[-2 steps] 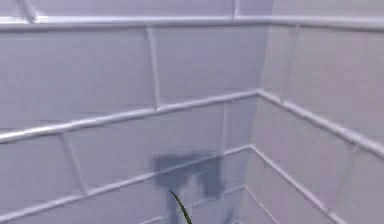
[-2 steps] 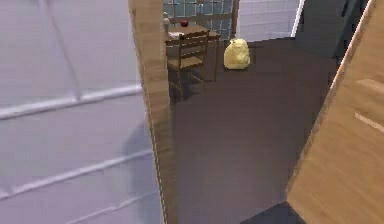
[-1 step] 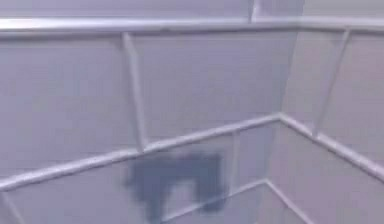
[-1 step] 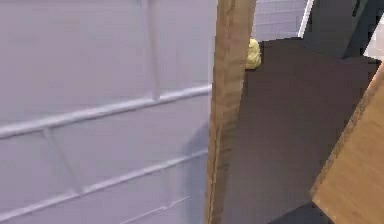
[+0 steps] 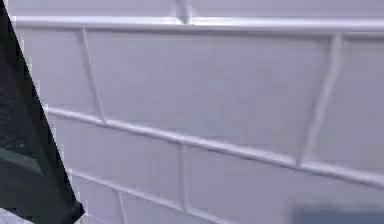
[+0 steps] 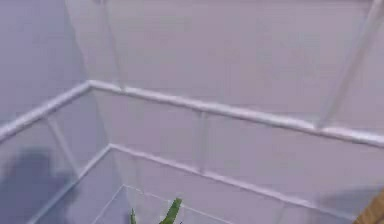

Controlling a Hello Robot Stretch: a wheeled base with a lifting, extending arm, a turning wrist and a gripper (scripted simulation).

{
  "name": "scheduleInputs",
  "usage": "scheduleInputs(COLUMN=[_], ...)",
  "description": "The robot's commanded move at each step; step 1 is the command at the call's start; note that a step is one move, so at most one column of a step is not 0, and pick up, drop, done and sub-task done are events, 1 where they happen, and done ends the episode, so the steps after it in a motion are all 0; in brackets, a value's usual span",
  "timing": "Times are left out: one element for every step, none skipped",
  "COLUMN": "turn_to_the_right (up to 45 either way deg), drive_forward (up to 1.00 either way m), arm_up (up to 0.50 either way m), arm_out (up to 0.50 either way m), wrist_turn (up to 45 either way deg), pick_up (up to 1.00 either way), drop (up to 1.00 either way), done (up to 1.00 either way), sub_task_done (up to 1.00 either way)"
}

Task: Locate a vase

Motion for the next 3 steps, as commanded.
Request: scheduleInputs(turn_to_the_right=[-45.0, -45.0, -18.0], drive_forward=[0.0, 0.0, 0.0], arm_up=[0.0, 0.0, 0.0], arm_out=[0.0, 0.0, 0.0], wrist_turn=[0.0, 0.0, 0.0], pick_up=[0.0, 0.0, 0.0], drop=[0.0, 0.0, 0.0], done=[0.0, 0.0, 0.0], sub_task_done=[0.0, 0.0, 0.0])
